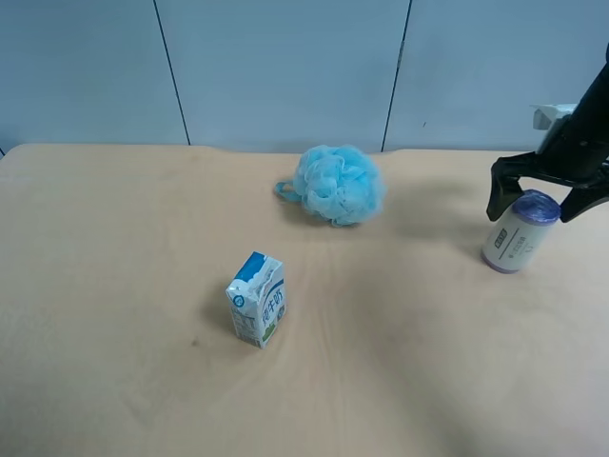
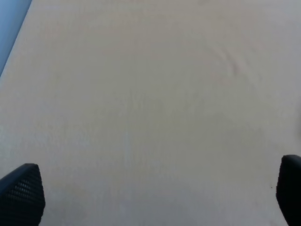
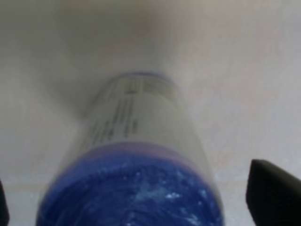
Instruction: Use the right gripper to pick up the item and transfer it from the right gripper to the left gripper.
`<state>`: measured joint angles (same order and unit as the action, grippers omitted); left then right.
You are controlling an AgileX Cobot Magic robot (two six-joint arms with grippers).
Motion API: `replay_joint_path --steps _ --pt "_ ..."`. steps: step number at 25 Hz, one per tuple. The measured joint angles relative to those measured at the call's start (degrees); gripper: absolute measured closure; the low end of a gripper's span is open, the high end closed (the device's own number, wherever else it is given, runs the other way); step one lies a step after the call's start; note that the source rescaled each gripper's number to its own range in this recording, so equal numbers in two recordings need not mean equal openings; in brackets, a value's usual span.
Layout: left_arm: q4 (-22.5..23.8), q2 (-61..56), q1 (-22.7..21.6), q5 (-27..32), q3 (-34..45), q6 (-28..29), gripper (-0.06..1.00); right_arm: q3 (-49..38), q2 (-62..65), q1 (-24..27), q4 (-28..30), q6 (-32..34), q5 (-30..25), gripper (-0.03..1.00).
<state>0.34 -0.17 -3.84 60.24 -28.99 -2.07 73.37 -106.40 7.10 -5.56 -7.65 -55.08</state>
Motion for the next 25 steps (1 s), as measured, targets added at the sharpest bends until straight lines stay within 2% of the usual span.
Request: replay_joint_path --steps 3,9,18,23,25 --pt "0.0 0.0 0.0 0.0 0.0 0.0 -0.06 0.0 0.0 0.0 1.94 1.48 -0.04 0.1" --pt "0.0 0.0 0.0 0.12 0.0 0.0 -0.06 0.0 0.0 0.0 2.25 1.84 -0.22 0.17" --pt "0.0 0.0 0.0 0.12 0.0 0.0 -0.06 0.0 0.0 0.0 1.84 1.84 -0.22 0.51" --pt "0.0 0.0 0.0 0.12 0.0 0.0 -0.06 0.0 0.0 0.0 1.84 1.84 -0.04 0.55" --pt "0.0 0.0 0.0 0.12 0.0 0.05 -0.06 0.0 0.0 0.0 1.76 1.84 -0.04 0.62"
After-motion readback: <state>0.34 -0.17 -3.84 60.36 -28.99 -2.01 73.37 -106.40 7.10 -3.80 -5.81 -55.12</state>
